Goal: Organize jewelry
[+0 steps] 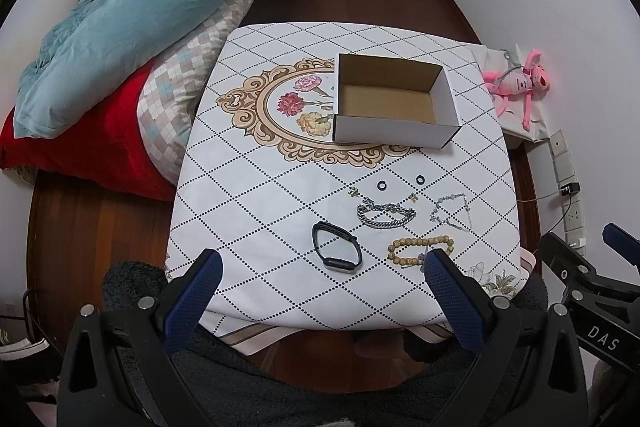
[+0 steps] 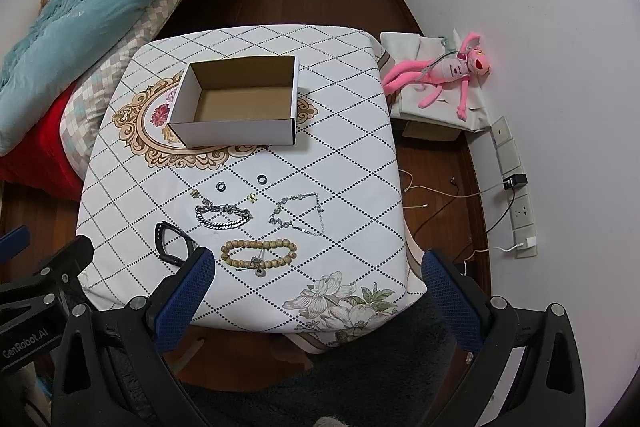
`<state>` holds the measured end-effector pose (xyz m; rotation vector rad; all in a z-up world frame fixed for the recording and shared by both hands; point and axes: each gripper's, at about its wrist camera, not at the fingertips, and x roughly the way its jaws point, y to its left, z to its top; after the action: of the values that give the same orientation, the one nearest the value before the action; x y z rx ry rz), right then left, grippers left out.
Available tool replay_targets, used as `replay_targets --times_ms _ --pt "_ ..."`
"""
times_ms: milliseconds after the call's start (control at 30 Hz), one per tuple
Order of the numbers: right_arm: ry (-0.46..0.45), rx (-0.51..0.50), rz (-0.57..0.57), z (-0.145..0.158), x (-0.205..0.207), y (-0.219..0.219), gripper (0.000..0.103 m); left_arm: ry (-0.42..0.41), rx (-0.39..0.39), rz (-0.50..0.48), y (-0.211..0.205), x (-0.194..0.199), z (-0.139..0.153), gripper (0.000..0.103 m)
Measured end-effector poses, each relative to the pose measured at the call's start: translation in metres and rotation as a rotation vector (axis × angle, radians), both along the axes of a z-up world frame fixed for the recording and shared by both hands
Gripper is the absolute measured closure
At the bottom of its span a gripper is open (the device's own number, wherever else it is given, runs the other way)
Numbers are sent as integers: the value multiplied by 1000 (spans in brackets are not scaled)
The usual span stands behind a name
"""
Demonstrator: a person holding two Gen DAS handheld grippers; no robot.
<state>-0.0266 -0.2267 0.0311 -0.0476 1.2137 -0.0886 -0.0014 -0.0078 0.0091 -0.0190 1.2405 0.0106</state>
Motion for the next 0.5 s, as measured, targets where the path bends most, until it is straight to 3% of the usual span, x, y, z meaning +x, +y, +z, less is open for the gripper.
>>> replay_targets --times_ms 500 --pt "-3 3 -1 1 -1 -1 0 -2 1 -1 -1 0 0 0"
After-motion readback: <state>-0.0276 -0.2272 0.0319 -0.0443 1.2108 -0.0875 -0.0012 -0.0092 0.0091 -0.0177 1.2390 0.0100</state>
